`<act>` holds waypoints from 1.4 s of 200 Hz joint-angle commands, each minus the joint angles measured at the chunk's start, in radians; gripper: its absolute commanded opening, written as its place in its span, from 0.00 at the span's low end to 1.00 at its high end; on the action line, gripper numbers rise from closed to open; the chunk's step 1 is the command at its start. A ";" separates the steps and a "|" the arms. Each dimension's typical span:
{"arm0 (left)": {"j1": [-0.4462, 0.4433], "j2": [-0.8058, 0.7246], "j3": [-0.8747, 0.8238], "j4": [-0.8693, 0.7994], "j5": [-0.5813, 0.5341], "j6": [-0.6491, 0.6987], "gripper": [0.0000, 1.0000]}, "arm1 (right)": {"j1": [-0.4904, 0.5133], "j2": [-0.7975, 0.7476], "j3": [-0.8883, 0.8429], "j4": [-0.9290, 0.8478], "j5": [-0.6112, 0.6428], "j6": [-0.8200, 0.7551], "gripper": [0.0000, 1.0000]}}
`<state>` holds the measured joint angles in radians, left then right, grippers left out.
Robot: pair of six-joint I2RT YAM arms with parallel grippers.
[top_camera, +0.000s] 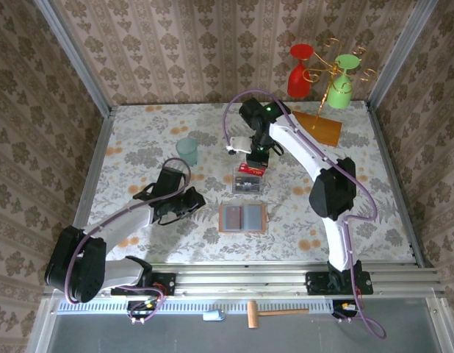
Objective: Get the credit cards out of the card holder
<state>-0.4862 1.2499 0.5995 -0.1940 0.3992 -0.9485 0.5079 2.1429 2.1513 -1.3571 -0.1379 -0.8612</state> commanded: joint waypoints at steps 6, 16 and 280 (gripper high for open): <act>0.024 0.010 -0.015 -0.018 0.023 0.019 0.11 | -0.006 0.089 0.131 -0.128 0.004 -0.050 0.00; 0.023 0.011 -0.015 -0.021 0.027 0.021 0.11 | -0.007 0.119 0.175 -0.144 0.006 -0.054 0.00; 0.117 -0.017 -0.033 -0.090 0.037 0.039 0.11 | -0.028 0.380 0.375 -0.213 -0.035 -0.095 0.16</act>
<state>-0.3779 1.2480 0.5755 -0.2577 0.4301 -0.9222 0.4862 2.5042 2.4996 -1.5494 -0.1680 -0.9520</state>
